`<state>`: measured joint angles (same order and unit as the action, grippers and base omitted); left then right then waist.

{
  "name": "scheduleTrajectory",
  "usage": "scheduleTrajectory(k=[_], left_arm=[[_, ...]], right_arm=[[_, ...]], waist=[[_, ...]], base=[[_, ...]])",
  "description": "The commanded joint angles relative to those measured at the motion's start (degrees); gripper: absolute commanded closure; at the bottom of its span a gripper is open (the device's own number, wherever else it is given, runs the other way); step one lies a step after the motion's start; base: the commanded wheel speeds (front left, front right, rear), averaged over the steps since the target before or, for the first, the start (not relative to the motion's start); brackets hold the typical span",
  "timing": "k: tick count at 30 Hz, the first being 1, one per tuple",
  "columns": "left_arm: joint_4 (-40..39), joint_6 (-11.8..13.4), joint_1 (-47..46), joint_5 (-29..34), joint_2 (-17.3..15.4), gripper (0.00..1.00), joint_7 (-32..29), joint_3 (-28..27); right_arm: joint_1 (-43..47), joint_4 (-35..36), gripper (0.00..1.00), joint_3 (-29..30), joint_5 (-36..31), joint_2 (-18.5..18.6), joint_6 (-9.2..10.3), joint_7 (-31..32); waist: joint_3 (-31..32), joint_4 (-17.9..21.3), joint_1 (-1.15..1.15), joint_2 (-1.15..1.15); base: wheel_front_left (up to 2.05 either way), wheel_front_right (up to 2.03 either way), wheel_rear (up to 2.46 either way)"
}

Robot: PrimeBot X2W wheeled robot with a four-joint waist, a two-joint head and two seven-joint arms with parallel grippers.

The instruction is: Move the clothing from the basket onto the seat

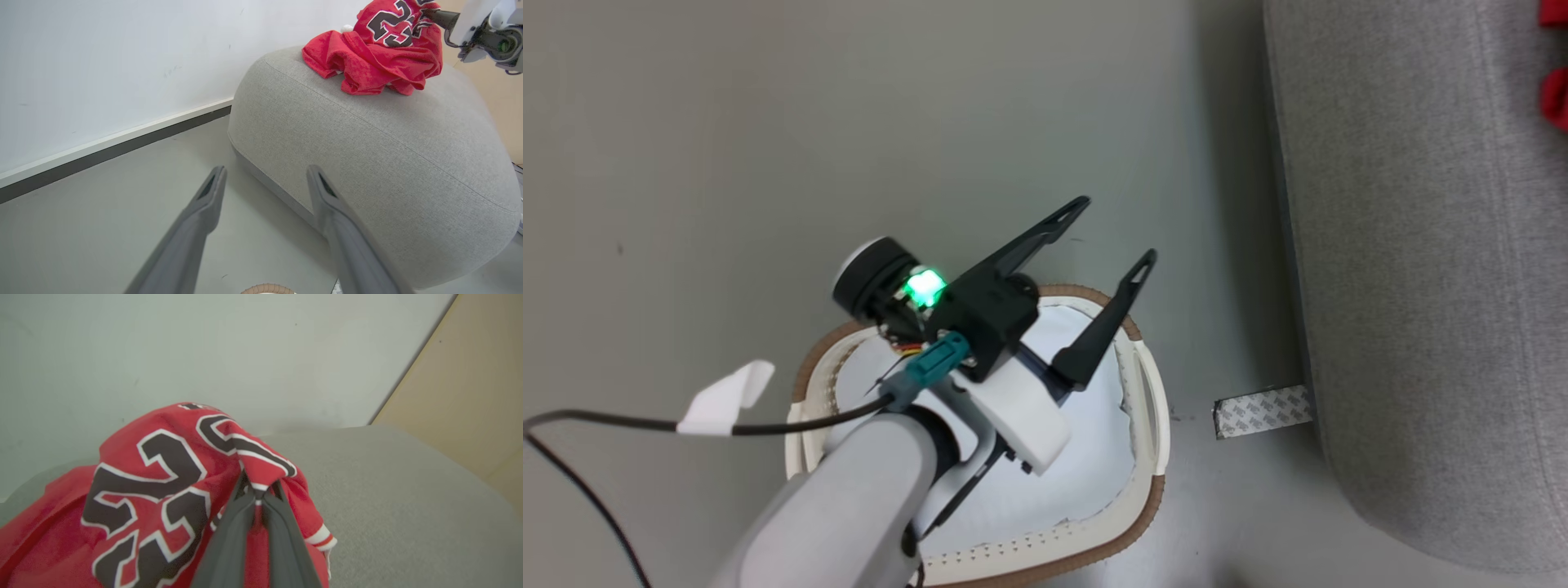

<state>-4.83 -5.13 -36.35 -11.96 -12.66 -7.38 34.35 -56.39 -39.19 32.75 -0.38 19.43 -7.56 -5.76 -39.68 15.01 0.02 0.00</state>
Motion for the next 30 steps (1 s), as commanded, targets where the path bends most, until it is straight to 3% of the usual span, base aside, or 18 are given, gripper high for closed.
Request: scheduleTrajectory(k=[1, 2, 3, 4, 8, 12, 18, 24, 30], left_arm=[[0.2, 0.5, 1.2, -0.5, -0.8, 0.0, 0.5, -0.4], [0.3, 0.8, 1.7, -0.7, -1.1, 0.0, 0.6, -0.6], [0.3, 1.2, 2.2, -0.7, -1.4, 0.0, 0.7, -0.9], [0.4, 1.8, 2.7, -0.7, -1.8, 0.0, 1.0, -1.5], [0.5, 3.7, 5.0, -1.5, -2.5, 0.0, 2.5, -3.2], [1.5, 6.3, 8.7, -2.8, -2.9, 0.0, 4.7, -5.8], [4.0, 10.4, 15.8, -5.6, -3.6, 0.0, 10.5, -10.4], [9.1, 13.3, 23.7, -7.9, -3.6, 0.0, 17.5, -14.1], [13.6, 15.1, 29.4, -9.0, -3.6, 0.0, 21.4, -16.8]], right_arm=[[1.6, -1.7, 1.0, 2.4, -1.2, -1.1, 0.15, -2.5], [2.4, -3.1, 1.0, 3.3, -2.2, -2.3, 0.14, -3.8], [3.0, -4.2, 0.68, 4.1, -2.5, -3.4, 0.14, -4.8], [3.7, -5.1, 0.0, 4.5, -3.1, -4.3, 0.14, -5.7], [6.8, -6.9, 0.0, 2.2, -3.3, -6.2, 0.15, -8.1], [12.4, -3.6, 0.0, -2.2, -2.2, -7.7, 0.14, -9.4], [25.4, 10.8, 0.0, -11.9, 0.3, -9.8, 0.14, -9.4], [39.2, 24.3, 0.0, -18.1, 1.6, -12.7, 0.15, -9.4], [48.6, 29.9, 0.0, -22.4, 1.2, -15.0, 0.14, -9.4]], waist=[[0.7, 0.3, -0.02, 0.0], [1.0, 0.4, -0.02, 0.0], [1.4, 0.6, -0.02, 0.0], [2.0, 0.8, -0.02, 0.0], [5.1, 1.5, -0.02, 0.0], [10.3, 1.7, -0.02, 0.0], [19.7, 0.4, -0.02, 0.0], [28.1, -3.0, -0.02, 0.0], [32.8, -6.2, -0.02, 0.0]], base=[[0.0, 0.0, 0.0], [0.0, 0.0, 0.0], [0.0, 0.0, 0.0], [0.0, 0.0, 0.0], [0.0, 0.0, 0.0], [0.0, 0.0, 0.0], [0.0, 0.0, 0.0], [0.0, 0.0, 0.0], [0.0, 0.0, 0.0]])
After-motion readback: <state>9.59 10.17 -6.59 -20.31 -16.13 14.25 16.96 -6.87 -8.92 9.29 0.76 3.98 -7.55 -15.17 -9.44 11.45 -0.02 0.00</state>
